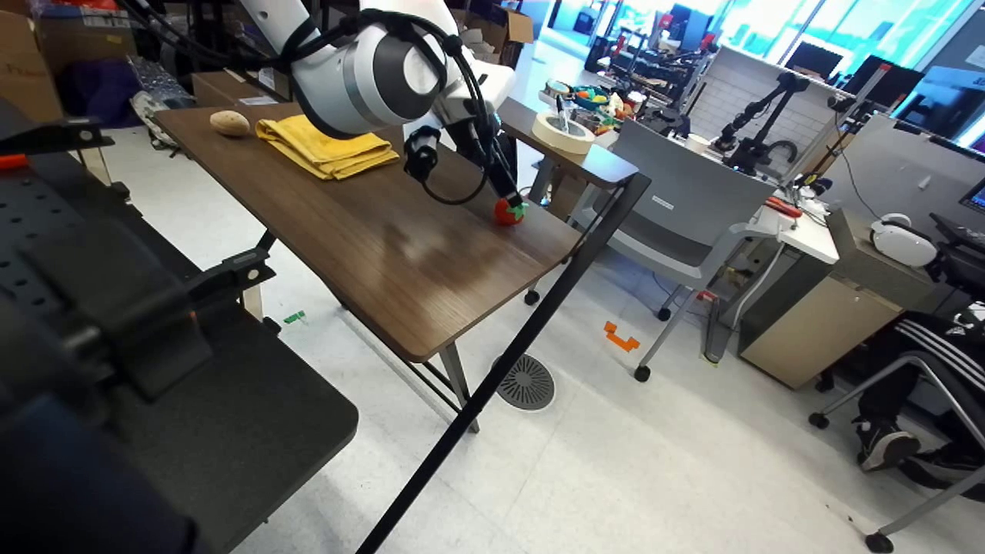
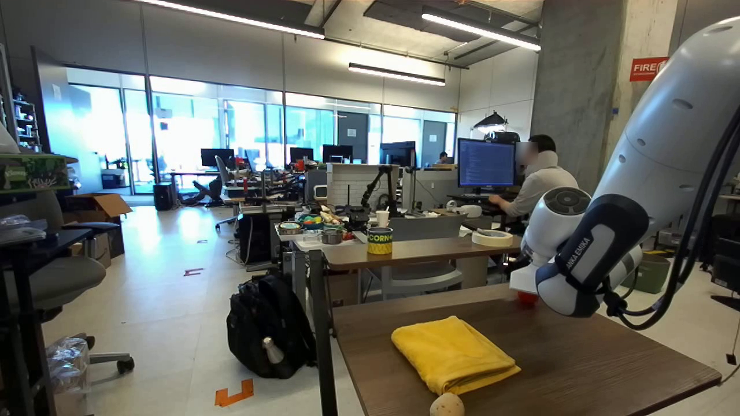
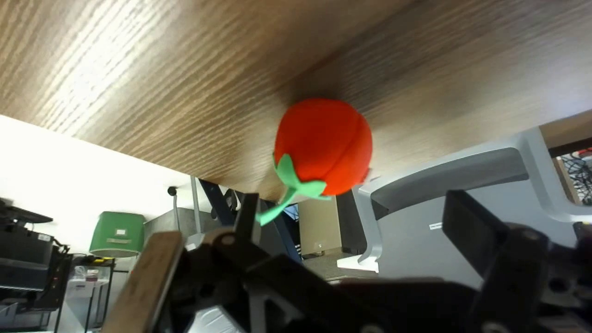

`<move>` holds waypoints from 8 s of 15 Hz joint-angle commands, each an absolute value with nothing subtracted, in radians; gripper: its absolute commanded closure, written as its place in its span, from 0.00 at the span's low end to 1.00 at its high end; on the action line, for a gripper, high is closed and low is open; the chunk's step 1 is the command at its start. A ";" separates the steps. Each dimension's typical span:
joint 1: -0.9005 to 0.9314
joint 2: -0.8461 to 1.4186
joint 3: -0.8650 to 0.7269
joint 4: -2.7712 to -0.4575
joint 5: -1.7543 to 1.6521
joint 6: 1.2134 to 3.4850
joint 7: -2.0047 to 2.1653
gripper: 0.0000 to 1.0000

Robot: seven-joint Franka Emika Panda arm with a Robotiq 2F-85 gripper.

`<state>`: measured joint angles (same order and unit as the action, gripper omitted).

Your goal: Use the towel to wipe the table

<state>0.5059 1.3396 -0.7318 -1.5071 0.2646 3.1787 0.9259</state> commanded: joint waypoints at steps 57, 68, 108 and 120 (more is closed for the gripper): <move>0.688 1.378 -0.470 -1.096 0.207 2.894 0.781 0.92; 0.614 1.433 -0.477 -0.961 0.073 2.818 0.901 0.23; 0.098 1.260 0.028 -1.185 0.101 2.487 0.130 0.00; 0.005 1.355 -0.062 -1.017 0.089 2.464 0.315 0.00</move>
<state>-0.0096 1.3268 -0.0927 -1.0155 0.0901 2.4663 0.3497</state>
